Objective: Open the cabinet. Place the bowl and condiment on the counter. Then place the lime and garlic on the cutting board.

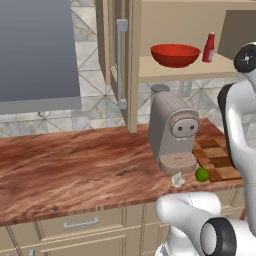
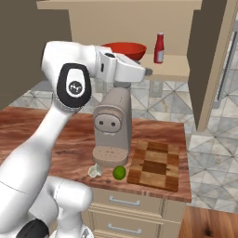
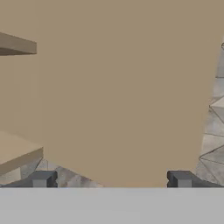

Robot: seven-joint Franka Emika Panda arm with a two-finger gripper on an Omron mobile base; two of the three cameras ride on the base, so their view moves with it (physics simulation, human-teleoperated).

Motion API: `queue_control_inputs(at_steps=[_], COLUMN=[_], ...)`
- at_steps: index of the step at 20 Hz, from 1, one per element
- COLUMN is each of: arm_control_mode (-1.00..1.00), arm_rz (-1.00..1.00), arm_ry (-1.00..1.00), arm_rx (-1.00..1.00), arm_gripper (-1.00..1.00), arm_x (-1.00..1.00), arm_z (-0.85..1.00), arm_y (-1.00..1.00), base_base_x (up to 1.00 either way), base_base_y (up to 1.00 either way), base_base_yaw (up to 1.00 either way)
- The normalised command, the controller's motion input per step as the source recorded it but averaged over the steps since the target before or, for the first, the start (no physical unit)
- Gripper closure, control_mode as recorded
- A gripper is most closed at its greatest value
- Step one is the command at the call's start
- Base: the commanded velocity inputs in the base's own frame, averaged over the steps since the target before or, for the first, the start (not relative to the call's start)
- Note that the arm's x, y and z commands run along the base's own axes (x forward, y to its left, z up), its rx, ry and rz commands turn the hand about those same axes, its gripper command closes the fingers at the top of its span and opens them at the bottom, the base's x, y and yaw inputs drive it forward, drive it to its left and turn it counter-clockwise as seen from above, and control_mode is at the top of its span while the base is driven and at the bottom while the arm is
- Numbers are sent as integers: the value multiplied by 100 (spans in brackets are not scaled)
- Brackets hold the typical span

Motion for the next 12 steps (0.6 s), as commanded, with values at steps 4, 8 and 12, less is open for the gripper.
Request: queue_control_inputs(at_steps=[4, 8, 12], arm_control_mode=[-100, -100, -100], arm_rz=[5, 5, 6], arm_ry=[3, 0, 0], arm_rx=[21, 22, 21], arm_gripper=[-100, -100, -100], arm_x=[0, 0, 0], arm_z=[0, 0, 0], arm_y=[14, 11, 10], base_base_x=[0, 0, 0], base_base_y=[0, 0, 0], base_base_yaw=[0, 0, 0])
